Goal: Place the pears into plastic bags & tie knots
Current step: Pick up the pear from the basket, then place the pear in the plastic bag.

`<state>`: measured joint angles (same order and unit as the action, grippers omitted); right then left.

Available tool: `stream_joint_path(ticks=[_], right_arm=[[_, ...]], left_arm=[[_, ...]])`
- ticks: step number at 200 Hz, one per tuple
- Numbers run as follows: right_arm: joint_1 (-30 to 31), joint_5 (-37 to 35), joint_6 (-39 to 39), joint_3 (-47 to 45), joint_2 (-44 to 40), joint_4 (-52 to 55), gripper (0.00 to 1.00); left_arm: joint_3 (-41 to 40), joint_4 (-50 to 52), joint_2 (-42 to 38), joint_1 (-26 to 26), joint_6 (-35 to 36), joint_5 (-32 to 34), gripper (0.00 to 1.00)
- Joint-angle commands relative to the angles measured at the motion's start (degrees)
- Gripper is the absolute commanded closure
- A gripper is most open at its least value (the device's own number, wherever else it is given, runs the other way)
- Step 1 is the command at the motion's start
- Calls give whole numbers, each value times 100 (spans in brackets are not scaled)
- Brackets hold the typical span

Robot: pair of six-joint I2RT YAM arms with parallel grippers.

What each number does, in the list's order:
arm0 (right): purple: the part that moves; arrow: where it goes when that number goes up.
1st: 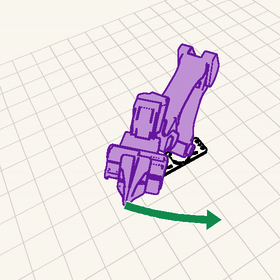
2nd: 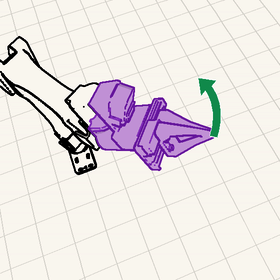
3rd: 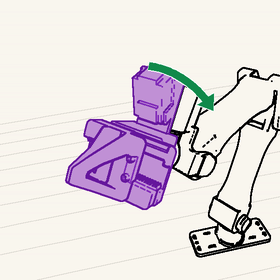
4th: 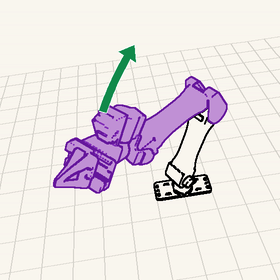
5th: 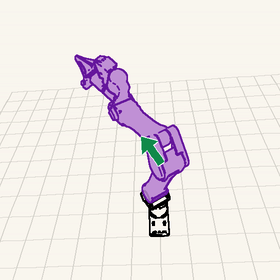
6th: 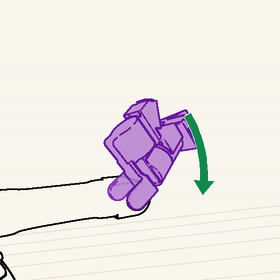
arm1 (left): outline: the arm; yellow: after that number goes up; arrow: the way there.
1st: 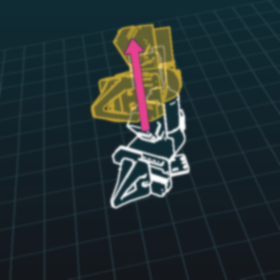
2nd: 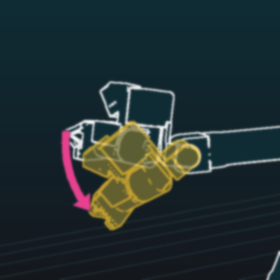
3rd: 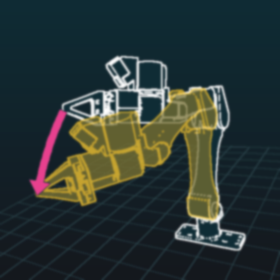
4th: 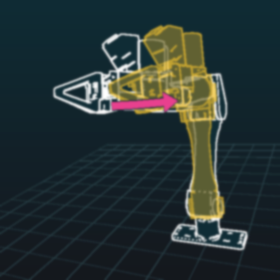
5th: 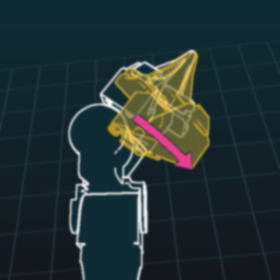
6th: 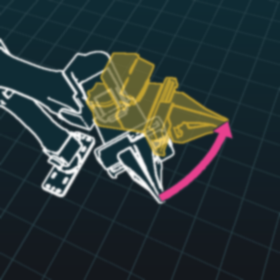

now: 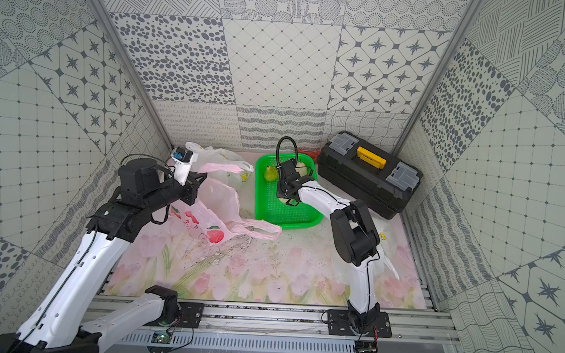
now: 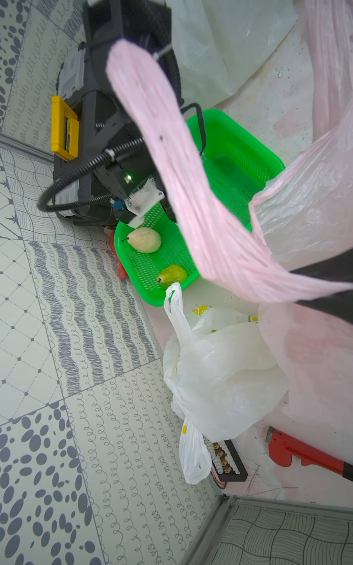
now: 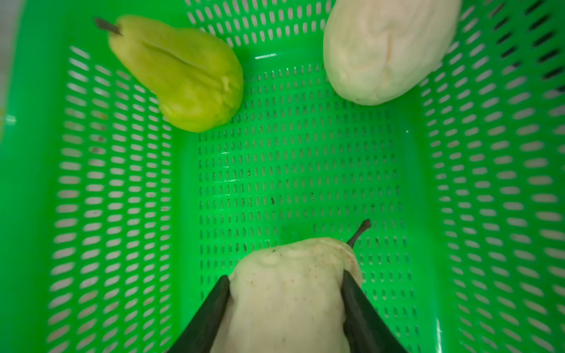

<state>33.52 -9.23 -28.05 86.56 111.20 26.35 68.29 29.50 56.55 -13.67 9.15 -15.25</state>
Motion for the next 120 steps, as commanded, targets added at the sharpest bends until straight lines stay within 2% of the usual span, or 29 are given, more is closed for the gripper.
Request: stream_joint_path(ticks=[1, 31, 60, 84, 120], right_arm=[[9, 774, 235, -669, -1399, -1212, 70], [160, 2025, 254, -1598, -2814, -2074, 70], [687, 3004, 15, -1836, -3329, -2442, 71], [1142, 3533, -579, -2000, -3238, -3297, 70], [1552, 3930, -1443, -1763, -2339, -4305, 71]], left_arm=[[-4, -3, 136, 23, -242, -525, 100], [-57, -255, 237, 21, -487, -639, 100], [44, -341, 428, -10, -854, -708, 100], [94, -611, 485, -153, -1079, -733, 100], [204, -688, 436, -498, -1354, -544, 100]])
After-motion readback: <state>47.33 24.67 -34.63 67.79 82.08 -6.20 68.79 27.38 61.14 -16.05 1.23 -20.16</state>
